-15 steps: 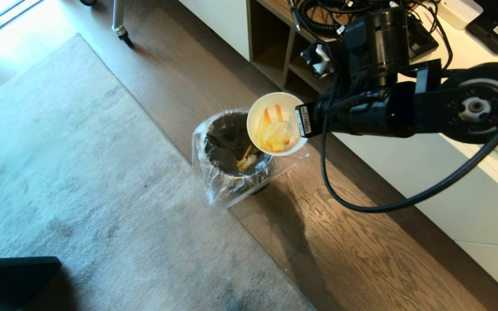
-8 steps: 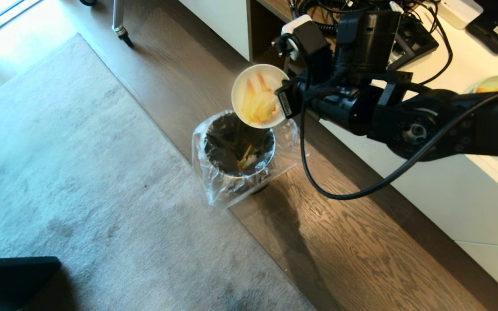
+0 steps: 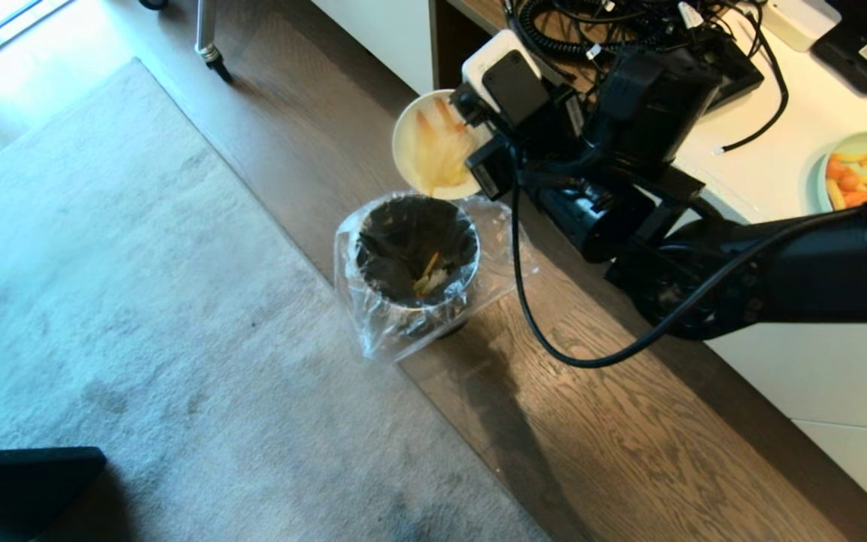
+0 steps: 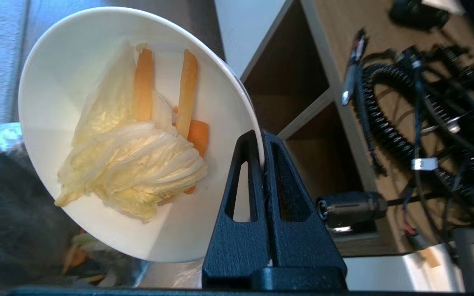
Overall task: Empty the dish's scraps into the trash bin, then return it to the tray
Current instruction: Pour the leftover food from the bowl into the trash can
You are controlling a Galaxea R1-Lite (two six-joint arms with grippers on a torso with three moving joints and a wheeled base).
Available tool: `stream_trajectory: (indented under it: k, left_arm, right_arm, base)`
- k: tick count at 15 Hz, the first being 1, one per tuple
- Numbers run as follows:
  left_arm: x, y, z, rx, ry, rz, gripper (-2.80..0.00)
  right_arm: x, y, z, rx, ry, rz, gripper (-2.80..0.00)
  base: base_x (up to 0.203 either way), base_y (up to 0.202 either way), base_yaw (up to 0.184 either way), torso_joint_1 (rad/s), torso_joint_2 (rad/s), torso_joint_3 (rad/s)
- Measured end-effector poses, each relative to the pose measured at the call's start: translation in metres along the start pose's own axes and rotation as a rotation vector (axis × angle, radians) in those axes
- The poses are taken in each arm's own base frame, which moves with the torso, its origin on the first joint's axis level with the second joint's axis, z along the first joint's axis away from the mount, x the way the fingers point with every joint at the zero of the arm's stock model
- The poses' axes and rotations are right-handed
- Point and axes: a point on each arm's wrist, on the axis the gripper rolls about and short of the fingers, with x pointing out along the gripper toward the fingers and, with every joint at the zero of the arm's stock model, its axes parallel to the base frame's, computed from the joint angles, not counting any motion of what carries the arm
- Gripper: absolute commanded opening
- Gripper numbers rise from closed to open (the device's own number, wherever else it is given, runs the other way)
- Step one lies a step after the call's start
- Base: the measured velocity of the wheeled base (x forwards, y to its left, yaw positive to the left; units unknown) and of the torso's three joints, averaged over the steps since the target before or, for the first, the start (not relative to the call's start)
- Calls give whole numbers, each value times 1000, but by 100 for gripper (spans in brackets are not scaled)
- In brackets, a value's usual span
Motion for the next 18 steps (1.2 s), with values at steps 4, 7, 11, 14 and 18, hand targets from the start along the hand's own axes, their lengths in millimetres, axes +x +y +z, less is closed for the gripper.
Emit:
stream_trajectory:
  k: [4, 7, 11, 14, 18]
  left_arm:
    - [0, 0, 0, 0, 0, 0, -280]
    - [0, 0, 0, 0, 0, 0, -280]
    - [0, 0, 0, 0, 0, 0, -280]
    - [0, 0, 0, 0, 0, 0, -280]
    - [0, 0, 0, 0, 0, 0, -280]
  right_arm:
    - [-3, 1, 0, -90, -91, -40, -280]
    - [-7, 5, -3, -145, -135, -52, -280]
    - [-20, 18, -7, -180, -169, -62, -280]
    - [-27, 21, -11, -196, -207, -110, -280]
    - [-35, 26, -17, -223, -233, -136, -280]
  base:
    - [0, 0, 0, 0, 0, 0]
    - [0, 0, 0, 0, 0, 0]
    - [0, 0, 0, 0, 0, 0]
    - [0, 0, 0, 0, 0, 0]
    - [0, 0, 0, 0, 0, 0]
